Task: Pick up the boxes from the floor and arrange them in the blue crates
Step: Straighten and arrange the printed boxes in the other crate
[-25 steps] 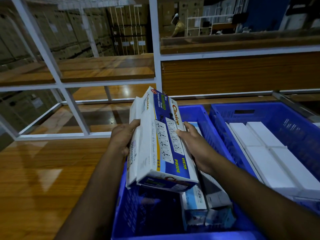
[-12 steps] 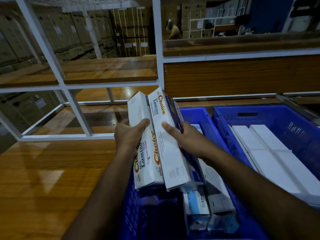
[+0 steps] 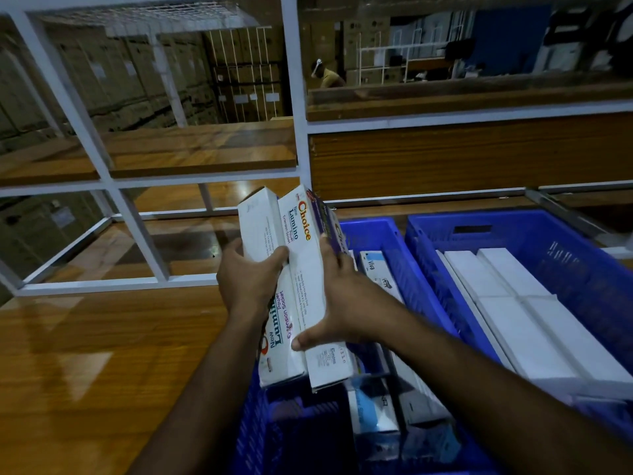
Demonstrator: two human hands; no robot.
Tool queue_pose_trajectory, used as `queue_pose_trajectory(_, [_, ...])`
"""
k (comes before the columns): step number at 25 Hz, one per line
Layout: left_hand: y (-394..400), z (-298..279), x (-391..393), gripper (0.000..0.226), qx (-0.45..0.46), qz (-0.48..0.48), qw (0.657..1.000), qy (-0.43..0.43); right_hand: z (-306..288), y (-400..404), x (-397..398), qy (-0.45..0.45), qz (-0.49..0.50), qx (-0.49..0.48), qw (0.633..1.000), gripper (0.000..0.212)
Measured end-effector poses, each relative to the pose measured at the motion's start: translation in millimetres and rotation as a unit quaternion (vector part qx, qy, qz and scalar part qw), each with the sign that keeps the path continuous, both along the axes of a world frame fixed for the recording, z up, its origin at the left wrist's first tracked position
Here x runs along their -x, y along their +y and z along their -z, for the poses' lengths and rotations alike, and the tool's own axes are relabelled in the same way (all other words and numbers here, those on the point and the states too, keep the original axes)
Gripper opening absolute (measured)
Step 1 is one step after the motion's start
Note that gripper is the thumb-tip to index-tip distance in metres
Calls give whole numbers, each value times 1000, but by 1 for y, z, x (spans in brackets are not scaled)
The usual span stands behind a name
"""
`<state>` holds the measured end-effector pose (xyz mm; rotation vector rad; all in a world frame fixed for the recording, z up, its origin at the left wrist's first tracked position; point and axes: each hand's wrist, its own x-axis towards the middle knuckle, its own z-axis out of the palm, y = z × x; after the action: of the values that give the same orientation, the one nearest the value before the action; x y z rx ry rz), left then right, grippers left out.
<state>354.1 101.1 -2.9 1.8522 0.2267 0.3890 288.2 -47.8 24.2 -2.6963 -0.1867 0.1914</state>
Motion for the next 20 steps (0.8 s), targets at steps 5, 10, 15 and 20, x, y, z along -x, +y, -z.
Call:
queue_pose_trajectory(5, [13, -3, -6, 55, 22, 5, 1000, 14, -1, -32, -3, -5, -30, -118, 993, 150])
queue_pose_trajectory(10, [6, -1, -6, 50, 58, 23, 998, 33, -2, -46, -1, -42, -5, -79, 996, 134])
queue_pose_trajectory(15, [4, -5, -4, 65, 51, 51, 997, 31, 3, -51, -7, -41, 84, -67, 993, 84])
queue_pose_trajectory(20, [25, -22, 2, 50, 21, 58, 998, 33, 6, -68, -11, -68, 175, -195, 963, 50])
